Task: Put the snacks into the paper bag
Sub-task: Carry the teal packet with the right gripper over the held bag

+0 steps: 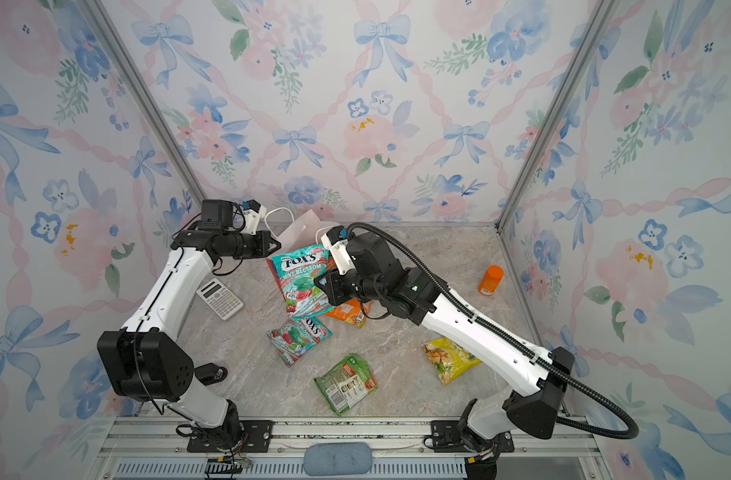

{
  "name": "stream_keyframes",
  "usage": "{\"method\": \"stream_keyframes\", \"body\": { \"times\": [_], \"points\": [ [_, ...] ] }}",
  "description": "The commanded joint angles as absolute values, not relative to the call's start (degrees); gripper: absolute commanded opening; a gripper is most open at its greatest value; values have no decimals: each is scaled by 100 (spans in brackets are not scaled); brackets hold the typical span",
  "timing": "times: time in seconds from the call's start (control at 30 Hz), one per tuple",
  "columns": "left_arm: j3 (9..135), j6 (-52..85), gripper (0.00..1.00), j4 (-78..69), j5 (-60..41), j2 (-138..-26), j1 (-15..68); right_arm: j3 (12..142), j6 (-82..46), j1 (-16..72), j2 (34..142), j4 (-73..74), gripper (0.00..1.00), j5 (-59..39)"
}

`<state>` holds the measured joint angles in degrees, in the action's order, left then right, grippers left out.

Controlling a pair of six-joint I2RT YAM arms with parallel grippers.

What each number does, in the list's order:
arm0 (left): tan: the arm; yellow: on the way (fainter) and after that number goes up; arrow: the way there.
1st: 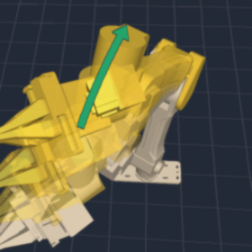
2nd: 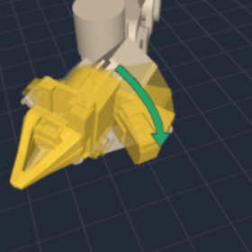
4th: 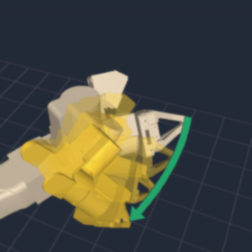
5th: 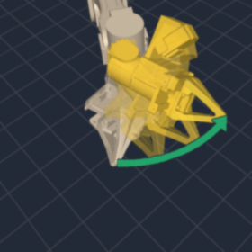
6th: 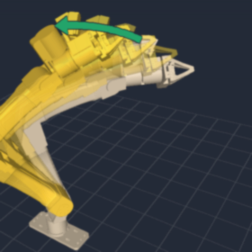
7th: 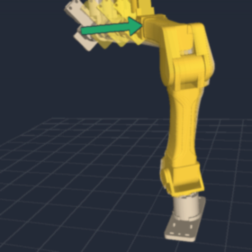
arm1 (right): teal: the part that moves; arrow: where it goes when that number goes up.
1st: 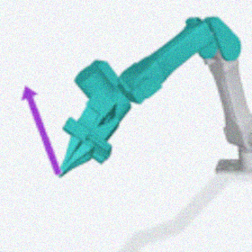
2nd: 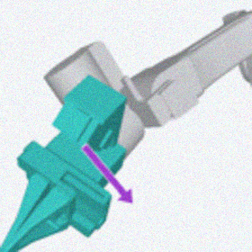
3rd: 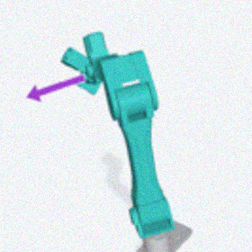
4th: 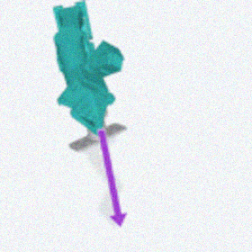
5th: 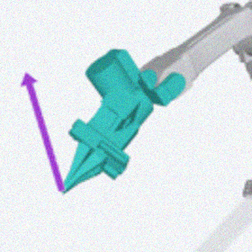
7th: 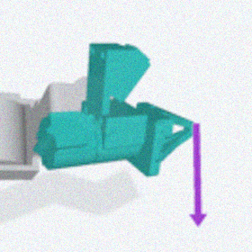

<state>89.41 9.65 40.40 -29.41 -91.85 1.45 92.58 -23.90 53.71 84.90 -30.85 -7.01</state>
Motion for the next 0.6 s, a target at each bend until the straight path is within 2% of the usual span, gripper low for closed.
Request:
{"method": "stream_keyframes", "body": {
  "times": [0.0,0.17,0.57],
  "points": [
    [8853,1015,0,4199,-2909,-9027,125,9738,-2158,5308,8728,-2901,0,-627],
    [8857,1011,0,4196,-2936,-9040,127,10371,-2113,5086,9196,-2943,0,-767],
    [8868,1011,0,4196,-2962,-9026,123,11768,-1889,4700,10362,-2705,0,-226]
  ]
}}
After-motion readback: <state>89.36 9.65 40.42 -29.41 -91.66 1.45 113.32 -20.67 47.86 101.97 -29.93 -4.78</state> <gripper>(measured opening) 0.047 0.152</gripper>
